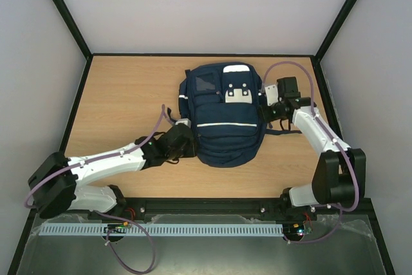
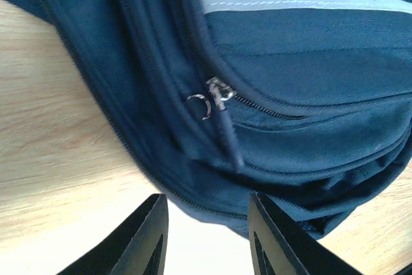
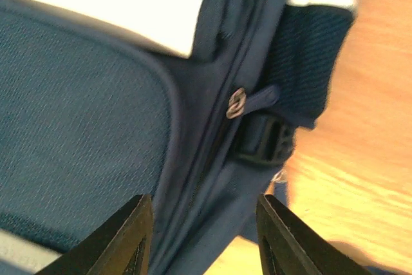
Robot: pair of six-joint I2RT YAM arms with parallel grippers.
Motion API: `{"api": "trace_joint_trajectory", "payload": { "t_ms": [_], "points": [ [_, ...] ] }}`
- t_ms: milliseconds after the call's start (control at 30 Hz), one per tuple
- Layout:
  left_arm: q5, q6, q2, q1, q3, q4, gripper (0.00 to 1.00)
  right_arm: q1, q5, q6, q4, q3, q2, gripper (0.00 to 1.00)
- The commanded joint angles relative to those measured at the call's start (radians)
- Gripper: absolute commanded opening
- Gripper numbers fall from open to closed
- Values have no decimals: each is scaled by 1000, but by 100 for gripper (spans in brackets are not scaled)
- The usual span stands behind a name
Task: Pack the student bag
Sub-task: Zip the student bag at the center of the board.
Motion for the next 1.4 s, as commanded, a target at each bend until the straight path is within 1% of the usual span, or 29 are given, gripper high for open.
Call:
{"api": "trace_joint_trajectory", "payload": {
  "t_ms": [0, 200, 267, 400, 433, 467, 500, 533, 567, 667, 767, 967, 1233, 1367],
  "points": [
    [3, 37, 65, -12, 65, 23, 38, 11, -131, 13, 2, -99, -30, 44],
    [-1, 39, 150, -13, 108, 36, 38, 17, -177, -8, -2, -132, 18, 42],
    [-9, 34, 178, -13, 118, 38, 36, 17, -191, -10, -6, -133, 27, 41],
    [-32, 11, 215, -16, 128, 45, 24, 19, -205, -11, -6, -135, 36, 41],
    [-38, 3, 219, -17, 130, 42, 20, 19, -206, -12, -6, -136, 37, 40],
    [-53, -5, 220, -19, 131, 38, 13, 19, -205, -13, -7, -137, 38, 40],
    [-65, -11, 219, -22, 130, 36, 9, 19, -205, -14, -6, -138, 40, 40],
    [-75, -17, 216, -24, 130, 33, 5, 19, -205, -14, -6, -138, 40, 40],
    [-84, -21, 213, -27, 129, 31, 3, 19, -205, -14, -6, -138, 42, 40],
    [-83, -15, 210, -32, 132, 30, 2, 19, -208, -14, -5, -137, 45, 40],
    [-53, 13, 221, -39, 151, 28, 2, 19, -207, -16, -8, -136, 48, 40],
    [5, 102, 288, -89, 277, -34, 2, 19, -205, -16, -9, -136, 53, 39],
    [101, 159, 397, -131, 397, -26, 2, 20, -205, -14, -9, -136, 59, 39],
    [137, 184, 478, -161, 489, -66, 2, 20, -203, -14, -10, -136, 64, 39]
  ]
}}
